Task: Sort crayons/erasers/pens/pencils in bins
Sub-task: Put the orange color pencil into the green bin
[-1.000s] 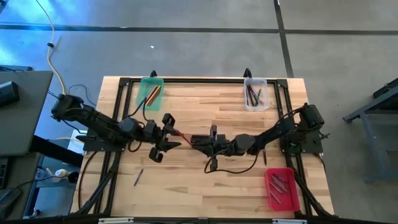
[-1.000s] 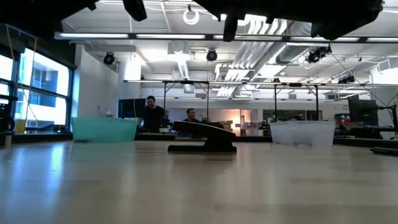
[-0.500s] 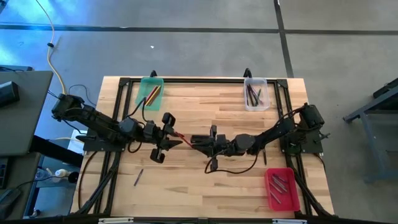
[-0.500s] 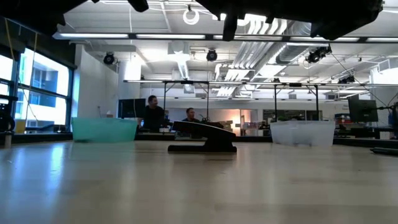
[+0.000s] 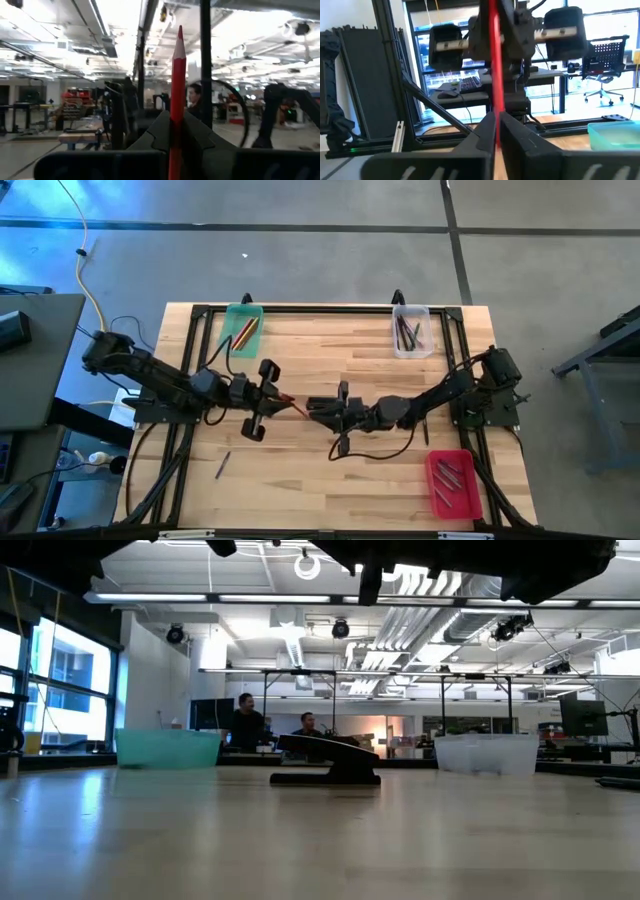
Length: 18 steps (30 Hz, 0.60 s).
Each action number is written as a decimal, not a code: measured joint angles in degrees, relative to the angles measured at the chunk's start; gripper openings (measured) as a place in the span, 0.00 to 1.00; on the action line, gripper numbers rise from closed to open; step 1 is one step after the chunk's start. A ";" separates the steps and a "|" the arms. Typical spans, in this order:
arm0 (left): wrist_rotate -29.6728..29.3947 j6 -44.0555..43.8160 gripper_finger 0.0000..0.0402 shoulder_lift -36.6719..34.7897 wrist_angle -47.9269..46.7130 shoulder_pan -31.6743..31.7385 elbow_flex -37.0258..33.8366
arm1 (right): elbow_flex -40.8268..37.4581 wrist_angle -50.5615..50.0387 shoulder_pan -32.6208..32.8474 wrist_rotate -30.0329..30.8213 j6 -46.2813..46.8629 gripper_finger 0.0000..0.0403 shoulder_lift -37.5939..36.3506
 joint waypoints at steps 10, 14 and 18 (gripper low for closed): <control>-7.85 -1.96 0.01 -9.72 -18.74 4.67 0.06 | 0.02 -14.36 0.02 0.38 1.95 0.29 -2.04; -11.06 -5.22 0.01 -16.98 -42.86 10.09 4.54 | 0.02 -29.48 0.33 8.22 4.05 0.33 -4.90; -16.07 -6.20 0.01 -19.41 -70.89 16.38 13.93 | 0.02 -43.28 1.36 16.48 5.02 0.30 -7.30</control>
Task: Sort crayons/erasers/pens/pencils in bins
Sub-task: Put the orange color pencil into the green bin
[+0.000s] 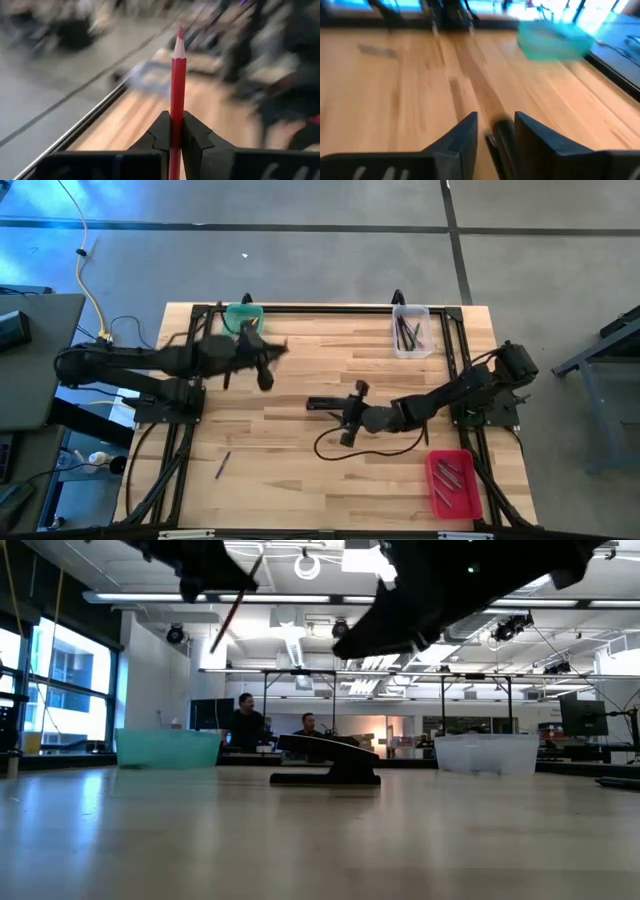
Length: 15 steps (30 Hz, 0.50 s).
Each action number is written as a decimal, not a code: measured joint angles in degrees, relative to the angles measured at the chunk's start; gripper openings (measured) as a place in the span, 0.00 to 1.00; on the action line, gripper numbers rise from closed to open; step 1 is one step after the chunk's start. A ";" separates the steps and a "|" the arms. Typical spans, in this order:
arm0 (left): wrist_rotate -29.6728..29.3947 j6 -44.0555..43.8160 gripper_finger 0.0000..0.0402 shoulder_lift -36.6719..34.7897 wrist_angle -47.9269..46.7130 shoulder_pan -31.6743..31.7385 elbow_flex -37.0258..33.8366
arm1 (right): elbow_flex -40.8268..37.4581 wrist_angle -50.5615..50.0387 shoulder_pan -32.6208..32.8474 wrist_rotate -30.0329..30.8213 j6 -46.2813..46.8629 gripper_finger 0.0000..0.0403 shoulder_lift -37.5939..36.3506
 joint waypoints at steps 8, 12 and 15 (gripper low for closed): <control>-2.79 -3.90 0.01 6.95 -36.64 17.95 16.28 | 0.00 -7.44 3.59 1.77 2.45 0.07 -1.20; -2.64 -2.63 0.01 12.48 -43.38 27.20 19.96 | 0.00 -7.81 5.62 3.73 1.83 0.01 -1.20; -0.13 -1.99 0.01 16.78 -44.59 33.74 20.99 | 0.00 -7.81 6.93 4.50 0.90 0.03 -1.20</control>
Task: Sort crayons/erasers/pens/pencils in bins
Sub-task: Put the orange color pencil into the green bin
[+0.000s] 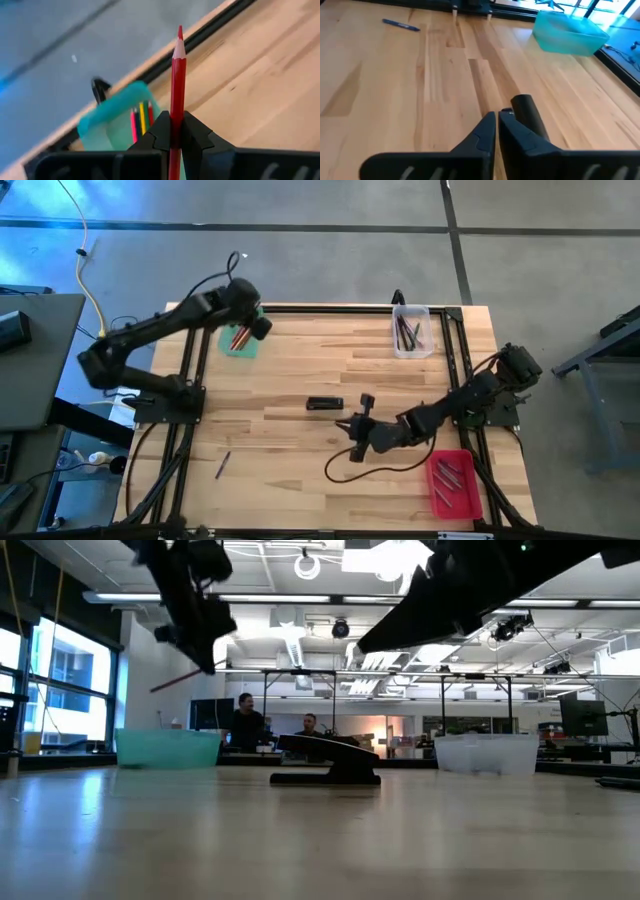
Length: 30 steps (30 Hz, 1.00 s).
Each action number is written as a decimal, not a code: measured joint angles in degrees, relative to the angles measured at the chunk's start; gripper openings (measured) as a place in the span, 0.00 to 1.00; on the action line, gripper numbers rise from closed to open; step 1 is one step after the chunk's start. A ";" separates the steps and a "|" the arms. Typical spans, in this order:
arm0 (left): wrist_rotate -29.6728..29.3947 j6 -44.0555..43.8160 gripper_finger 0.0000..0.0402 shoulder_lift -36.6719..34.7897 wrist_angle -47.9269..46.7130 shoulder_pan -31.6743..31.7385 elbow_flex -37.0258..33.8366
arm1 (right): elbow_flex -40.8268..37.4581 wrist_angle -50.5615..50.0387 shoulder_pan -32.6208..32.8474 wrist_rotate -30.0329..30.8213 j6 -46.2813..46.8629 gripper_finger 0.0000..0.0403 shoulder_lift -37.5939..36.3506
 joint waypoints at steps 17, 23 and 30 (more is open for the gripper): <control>8.70 1.57 0.01 19.29 0.07 15.53 0.07 | 0.00 0.00 2.65 0.02 -2.49 0.00 0.00; 8.18 1.68 0.01 23.17 0.37 15.58 0.07 | 0.00 0.00 2.66 0.02 -2.47 0.00 0.02; 8.02 1.63 0.03 26.96 1.26 15.58 0.07 | 0.00 0.00 2.66 0.02 -2.47 0.00 0.04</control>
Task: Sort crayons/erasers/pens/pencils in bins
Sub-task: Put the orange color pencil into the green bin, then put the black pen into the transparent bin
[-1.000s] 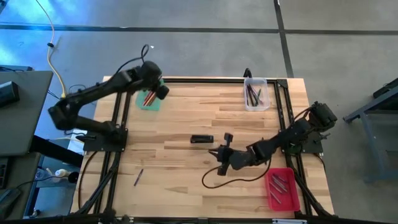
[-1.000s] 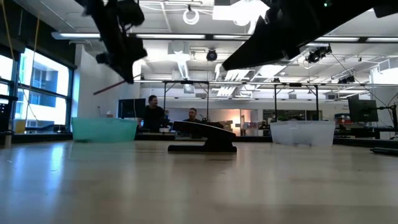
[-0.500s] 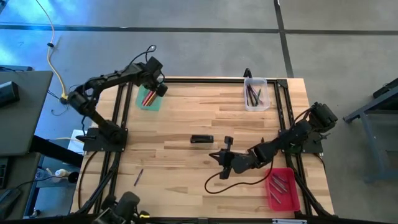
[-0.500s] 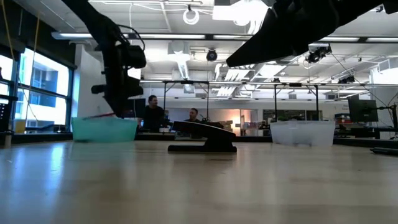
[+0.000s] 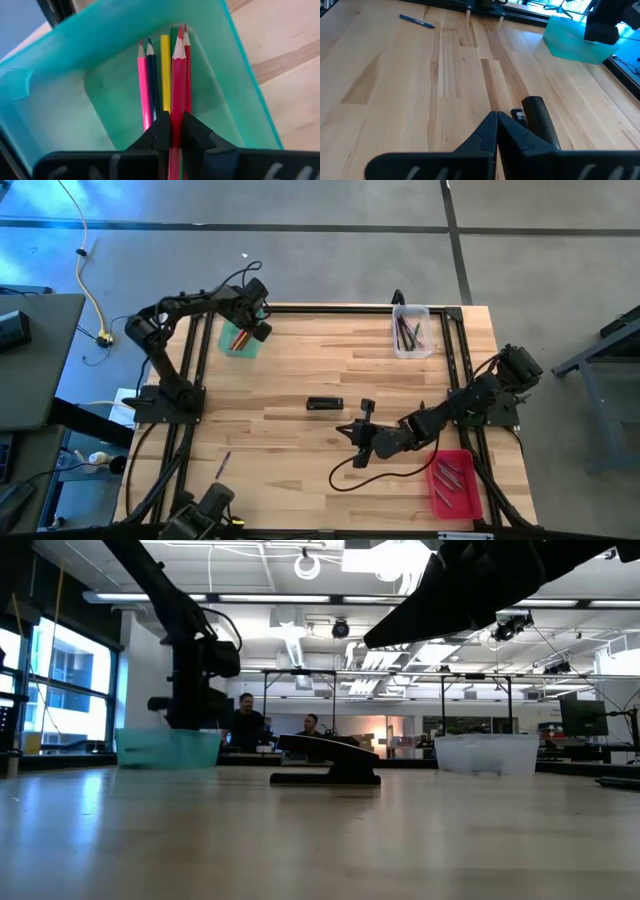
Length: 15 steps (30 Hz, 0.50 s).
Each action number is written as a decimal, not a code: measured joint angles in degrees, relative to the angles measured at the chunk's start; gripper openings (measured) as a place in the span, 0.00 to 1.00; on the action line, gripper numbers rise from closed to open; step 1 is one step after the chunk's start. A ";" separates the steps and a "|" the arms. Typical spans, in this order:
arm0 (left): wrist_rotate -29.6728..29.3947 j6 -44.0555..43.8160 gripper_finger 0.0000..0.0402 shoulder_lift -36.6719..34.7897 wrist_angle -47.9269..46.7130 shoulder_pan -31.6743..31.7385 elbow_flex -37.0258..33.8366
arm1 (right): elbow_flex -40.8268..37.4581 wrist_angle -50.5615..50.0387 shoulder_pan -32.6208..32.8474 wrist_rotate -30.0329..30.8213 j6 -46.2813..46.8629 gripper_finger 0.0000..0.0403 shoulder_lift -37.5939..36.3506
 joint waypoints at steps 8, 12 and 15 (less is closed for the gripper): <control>-0.15 0.74 0.12 0.17 0.10 0.00 0.00 | 0.00 -0.11 0.04 0.00 0.00 0.00 0.00; -0.50 2.02 0.19 -0.82 0.02 0.00 -0.02 | 0.00 -0.88 0.09 -0.02 0.23 0.00 0.00; -1.79 2.84 0.22 -2.24 -0.04 0.00 -0.02 | 0.00 -1.07 0.09 -0.02 0.45 0.00 0.00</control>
